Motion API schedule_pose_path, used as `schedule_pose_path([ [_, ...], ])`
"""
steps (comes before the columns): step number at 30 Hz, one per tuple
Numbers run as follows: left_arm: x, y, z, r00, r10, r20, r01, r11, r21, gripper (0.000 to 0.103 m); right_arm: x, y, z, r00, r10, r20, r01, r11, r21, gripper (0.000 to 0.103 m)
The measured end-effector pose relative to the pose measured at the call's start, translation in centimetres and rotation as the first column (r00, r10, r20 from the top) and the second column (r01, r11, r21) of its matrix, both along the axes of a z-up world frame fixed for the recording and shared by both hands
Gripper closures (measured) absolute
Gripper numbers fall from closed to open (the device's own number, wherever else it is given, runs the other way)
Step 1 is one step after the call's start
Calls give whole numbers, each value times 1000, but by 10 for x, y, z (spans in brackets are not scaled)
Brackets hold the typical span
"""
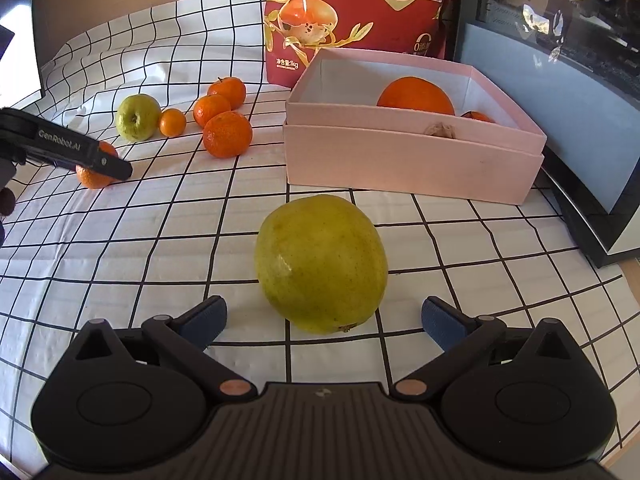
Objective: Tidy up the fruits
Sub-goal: 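Close the left gripper on a mandarin while the right gripper closes on the pale green pomelo, then carry the mandarin and the pomelo in both grippers over the pink box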
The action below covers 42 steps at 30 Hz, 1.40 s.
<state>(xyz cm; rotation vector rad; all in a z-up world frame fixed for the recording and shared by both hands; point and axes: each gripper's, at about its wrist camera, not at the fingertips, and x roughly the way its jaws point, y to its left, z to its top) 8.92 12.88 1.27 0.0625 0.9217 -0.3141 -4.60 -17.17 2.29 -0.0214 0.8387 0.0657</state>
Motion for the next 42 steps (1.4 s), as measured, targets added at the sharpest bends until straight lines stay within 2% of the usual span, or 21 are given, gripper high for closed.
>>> schedule_pose_path([
  [5, 1, 0, 0, 1000, 3, 7, -2, 999, -35, 37, -2, -2, 0, 1000, 30, 1, -30, 1000, -1, 0],
  [8, 1, -4, 2, 1000, -21, 8, 21, 999, -30, 38, -2, -3, 0, 999, 50, -2, -50, 999, 0, 0],
  [10, 1, -6, 3, 999, -42, 7, 43, 998, -37, 50, -2, -4, 1, 998, 67, -9, -67, 998, 2, 0],
  [11, -1, -7, 5, 999, -50, 1, 50, 998, -45, 49, -1, -5, 2, 997, 74, -14, -74, 997, 6, 1],
  [13, -6, -11, 7, 998, -67, -5, 67, 997, -40, 49, 0, -8, 4, 997, 72, -18, -72, 997, 13, 10],
  [16, -18, -18, 10, 996, -90, -14, 89, 995, -40, 49, 2, -13, 8, 998, 57, -14, -56, 998, 19, 11],
  [19, -37, -26, 14, 993, -115, -35, 111, 990, -92, 49, 5, -15, 13, 999, 51, 5, -51, 999, 10, 11],
  [24, -64, -42, 16, 983, -163, -79, 147, 974, -173, 49, 13, -10, 16, 994, 111, -4, -111, 994, 9, 11],
  [26, -70, -48, 16, 979, -178, -97, 159, 971, -178, 49, 16, -6, 14, 992, 128, -18, -128, 992, 6, 15],
  [29, -74, -52, 14, 978, -178, -107, 158, 973, -170, 49, 23, -5, 9, 992, 117, -42, -116, 993, 26, 27],
  [34, -77, -53, 13, 980, -157, -124, 132, 973, -188, 49, 24, -7, 11, 993, 112, -32, -111, 993, 32, 41],
  [42, -78, -54, 11, 978, -158, -133, 133, 974, -183, 49, 24, -4, 11, 990, 140, -29, -140, 990, -5, 41],
])
